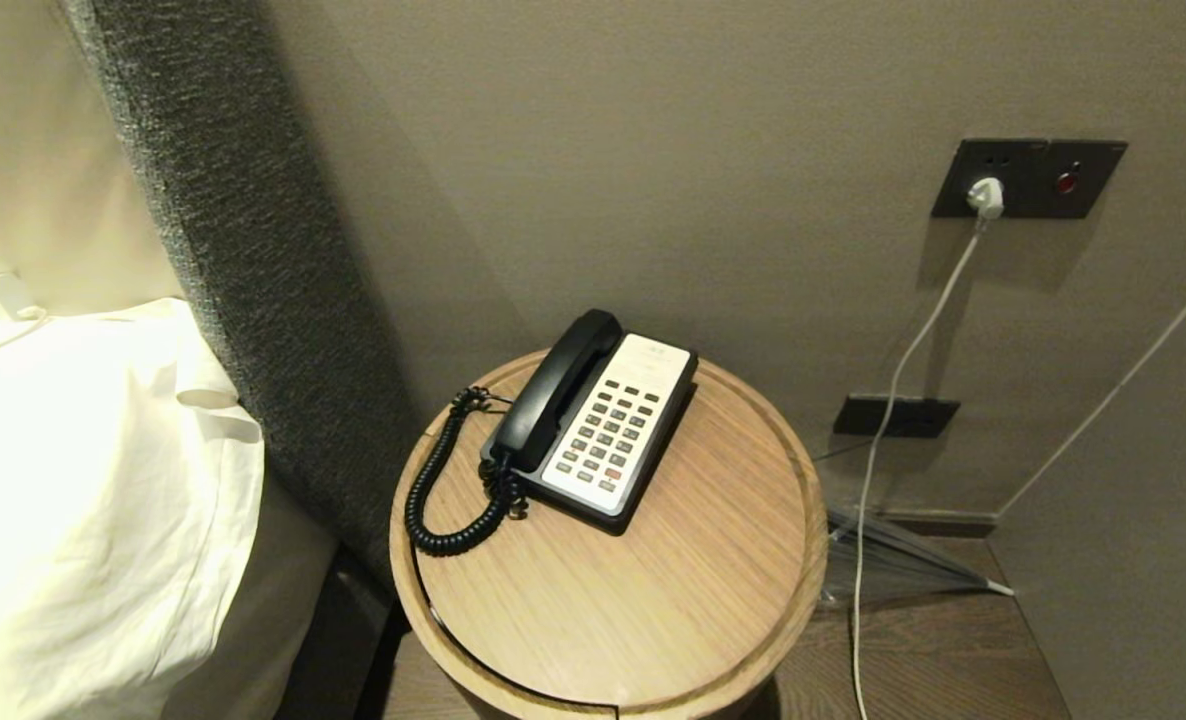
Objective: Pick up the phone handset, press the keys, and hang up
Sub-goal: Pick up the desk phone handset
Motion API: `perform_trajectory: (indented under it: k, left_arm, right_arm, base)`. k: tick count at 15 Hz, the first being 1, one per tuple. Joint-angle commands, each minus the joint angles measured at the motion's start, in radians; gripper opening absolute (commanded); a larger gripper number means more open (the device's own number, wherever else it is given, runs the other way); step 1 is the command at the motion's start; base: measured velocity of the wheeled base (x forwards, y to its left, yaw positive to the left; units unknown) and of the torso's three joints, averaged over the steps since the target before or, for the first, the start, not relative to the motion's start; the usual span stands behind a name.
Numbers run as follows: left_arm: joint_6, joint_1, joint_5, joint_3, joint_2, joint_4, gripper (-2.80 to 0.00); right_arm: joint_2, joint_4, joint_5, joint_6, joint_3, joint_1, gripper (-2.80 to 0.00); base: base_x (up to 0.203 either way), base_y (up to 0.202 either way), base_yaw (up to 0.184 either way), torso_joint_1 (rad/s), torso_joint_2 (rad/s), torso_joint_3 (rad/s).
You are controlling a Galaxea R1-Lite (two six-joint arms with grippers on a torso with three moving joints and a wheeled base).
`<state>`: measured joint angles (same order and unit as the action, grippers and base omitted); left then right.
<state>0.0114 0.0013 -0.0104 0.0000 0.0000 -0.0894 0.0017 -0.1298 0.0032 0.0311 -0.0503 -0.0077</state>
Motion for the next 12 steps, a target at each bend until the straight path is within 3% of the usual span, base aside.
perform_trajectory:
  k: [1,12]
  left_arm:
    - [0.001,0.000,0.000,0.040,0.000,-0.001,-2.80]
    - [0.001,0.000,0.000,0.040,0.000,-0.001,-2.80]
  right_arm:
    - [0.001,-0.001,0.000,0.001,0.000,0.000,-2.80]
    - [0.001,-0.001,0.000,0.001,0.000,0.000,-2.80]
  base:
    - [0.000,0.000,0.000,0.002,0.00,-0.197]
    - [0.000,0.000,0.000,0.002,0.00,-0.199]
